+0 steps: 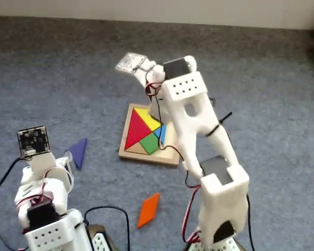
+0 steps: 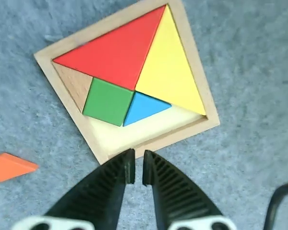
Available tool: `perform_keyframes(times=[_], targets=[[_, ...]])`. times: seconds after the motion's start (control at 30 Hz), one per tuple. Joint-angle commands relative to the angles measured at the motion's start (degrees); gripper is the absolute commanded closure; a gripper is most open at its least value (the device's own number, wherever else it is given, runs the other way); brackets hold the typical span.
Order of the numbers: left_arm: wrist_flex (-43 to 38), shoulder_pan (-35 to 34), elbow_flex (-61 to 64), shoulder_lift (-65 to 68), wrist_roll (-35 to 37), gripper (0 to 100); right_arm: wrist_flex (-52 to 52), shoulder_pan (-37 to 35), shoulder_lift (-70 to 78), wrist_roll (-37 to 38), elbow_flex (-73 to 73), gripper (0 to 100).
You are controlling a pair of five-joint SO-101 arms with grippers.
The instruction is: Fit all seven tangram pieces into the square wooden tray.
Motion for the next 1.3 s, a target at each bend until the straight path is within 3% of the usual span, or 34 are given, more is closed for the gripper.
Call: perform_keyframes(times=[0.0, 0.23, 0.5, 0.73, 1.0, 1.27], targets=[[-1.1, -0.4, -0.8, -0.5, -0.4, 79, 2.5, 1.6, -12.3, -2.4, -2.6, 96.1], [0.7, 3.2, -7.1, 0.0, -1.6, 74, 2.6, 3.6, -25.2, -10.9, 5.3, 96.1], [12.4, 19.4, -18.5, 0.2, -8.1, 73, 0.0, 8.7, -46.2, -12.8, 25.7, 96.1], [17.8, 31.3, -22.1, 1.9, -8.4, 68, -12.4, 18.8, -60.7, -13.1, 50.2, 96.1], [17.4, 43.1, -28.5, 28.3, -7.5, 68, -28.4, 29.9, -77.0, -13.1, 77.8, 96.1], [11.6, 54.5, -31.3, 50.2, 2.2, 68, -38.6, 37.3, -87.3, -18.6, 94.6, 96.1]])
